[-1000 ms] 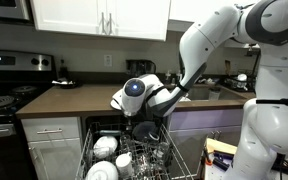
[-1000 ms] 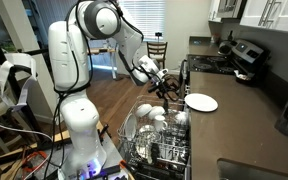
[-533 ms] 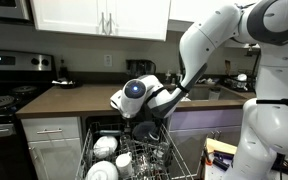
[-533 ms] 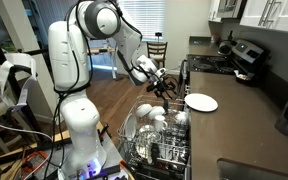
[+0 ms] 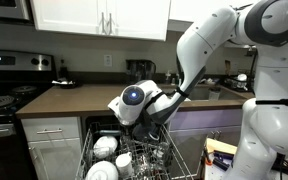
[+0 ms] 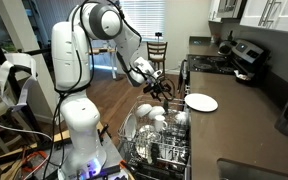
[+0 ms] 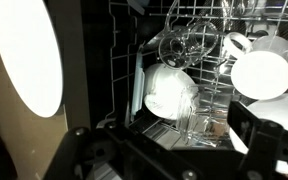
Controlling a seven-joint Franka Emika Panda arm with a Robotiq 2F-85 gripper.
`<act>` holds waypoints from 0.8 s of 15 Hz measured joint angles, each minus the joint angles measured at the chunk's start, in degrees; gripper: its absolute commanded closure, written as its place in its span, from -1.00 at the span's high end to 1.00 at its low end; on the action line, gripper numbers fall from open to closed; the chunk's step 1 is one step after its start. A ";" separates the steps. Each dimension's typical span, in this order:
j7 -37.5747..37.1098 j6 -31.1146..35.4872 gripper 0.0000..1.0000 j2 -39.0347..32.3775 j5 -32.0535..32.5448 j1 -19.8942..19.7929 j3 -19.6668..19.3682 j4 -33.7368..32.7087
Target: Move the plate from the kitchen holder and put it on the kitchen base table
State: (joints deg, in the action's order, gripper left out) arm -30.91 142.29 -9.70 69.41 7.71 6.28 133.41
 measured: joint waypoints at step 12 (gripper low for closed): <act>0.64 -5.24 1.00 -6.89 -4.86 -0.86 -3.19 -9.45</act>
State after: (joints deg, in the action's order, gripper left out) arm -30.27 137.05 -16.59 64.55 6.85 3.09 123.96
